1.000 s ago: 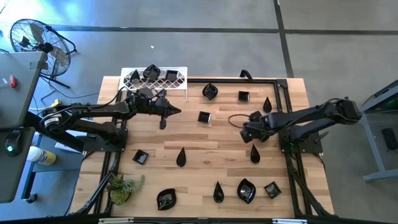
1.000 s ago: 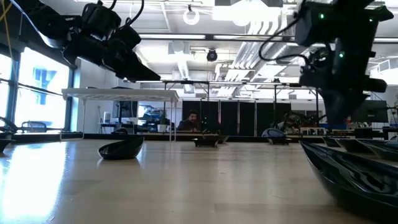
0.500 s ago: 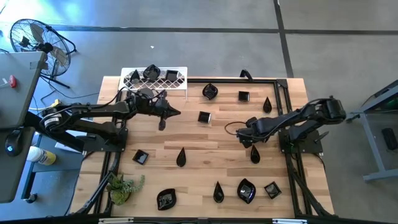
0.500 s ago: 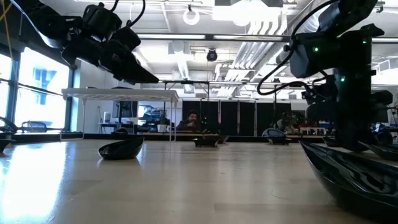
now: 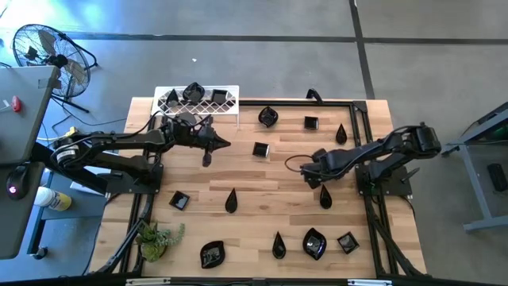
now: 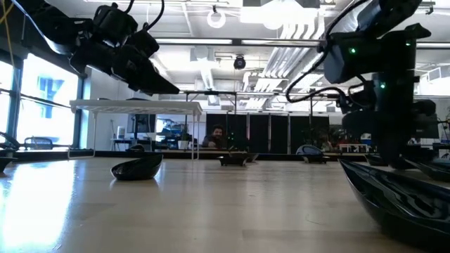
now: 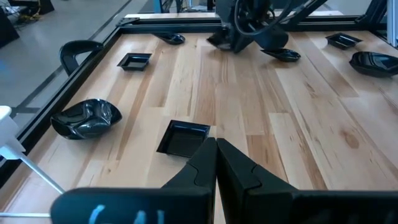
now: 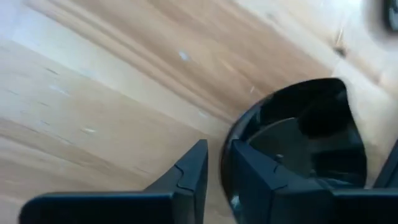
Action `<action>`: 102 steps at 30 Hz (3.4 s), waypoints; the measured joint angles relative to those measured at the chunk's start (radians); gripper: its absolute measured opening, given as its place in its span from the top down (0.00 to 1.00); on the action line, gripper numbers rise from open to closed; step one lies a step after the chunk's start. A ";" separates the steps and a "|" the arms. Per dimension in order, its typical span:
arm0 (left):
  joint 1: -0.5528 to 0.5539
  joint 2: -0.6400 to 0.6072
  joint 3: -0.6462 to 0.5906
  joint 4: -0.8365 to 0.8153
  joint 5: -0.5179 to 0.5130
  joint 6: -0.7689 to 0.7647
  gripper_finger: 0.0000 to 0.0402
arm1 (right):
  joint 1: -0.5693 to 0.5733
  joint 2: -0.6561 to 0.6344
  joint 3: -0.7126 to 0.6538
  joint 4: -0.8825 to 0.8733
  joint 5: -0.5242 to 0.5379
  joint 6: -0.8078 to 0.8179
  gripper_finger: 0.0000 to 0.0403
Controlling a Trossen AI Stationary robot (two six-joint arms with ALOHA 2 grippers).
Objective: Pick & Place Mini shaped plates
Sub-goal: Stack the square plate on top of the square plate on the shelf
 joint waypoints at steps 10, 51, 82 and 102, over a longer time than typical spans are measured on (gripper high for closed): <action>0.000 0.000 0.000 -0.022 -0.001 0.000 0.99 | -0.055 0.000 0.101 0.000 0.078 -0.127 0.73; -0.198 0.447 0.376 -0.262 -0.296 -0.108 0.95 | -0.334 0.000 -0.464 1.961 -0.189 -1.078 0.96; -0.243 0.755 0.678 -0.458 -0.376 0.153 0.82 | -0.333 0.000 -0.496 1.968 -0.186 -1.107 0.98; -0.243 0.805 0.678 -0.428 -0.389 0.158 0.82 | -0.333 0.000 -0.495 1.968 -0.186 -1.111 0.99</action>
